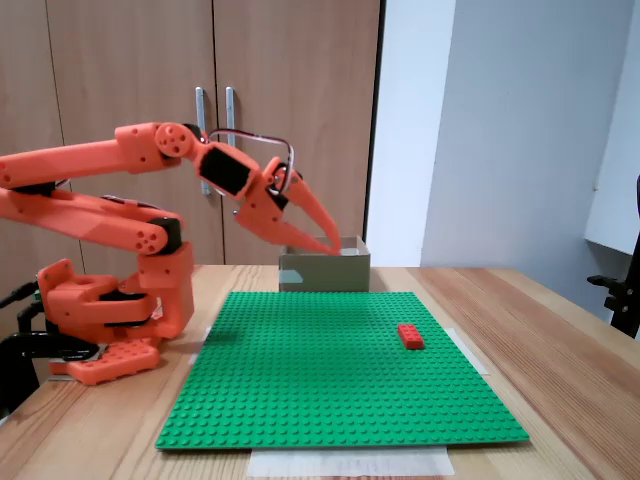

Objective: Pick the yellow lego block and put it in the box.

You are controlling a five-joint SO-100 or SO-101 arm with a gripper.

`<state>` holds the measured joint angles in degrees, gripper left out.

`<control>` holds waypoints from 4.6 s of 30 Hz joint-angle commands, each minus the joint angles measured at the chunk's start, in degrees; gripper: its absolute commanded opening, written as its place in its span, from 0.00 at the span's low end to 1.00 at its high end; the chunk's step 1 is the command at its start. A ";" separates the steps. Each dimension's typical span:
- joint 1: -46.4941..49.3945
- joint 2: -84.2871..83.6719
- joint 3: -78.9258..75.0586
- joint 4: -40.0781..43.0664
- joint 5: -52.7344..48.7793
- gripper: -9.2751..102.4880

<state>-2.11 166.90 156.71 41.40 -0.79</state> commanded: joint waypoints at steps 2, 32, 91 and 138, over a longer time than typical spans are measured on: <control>0.62 3.69 2.11 -0.53 -0.62 0.08; 2.37 19.25 19.34 4.66 -0.44 0.07; 2.37 20.04 25.40 4.92 -1.67 0.07; 2.37 20.04 25.40 4.92 -1.67 0.07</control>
<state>0.18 186.59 181.93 46.14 -2.02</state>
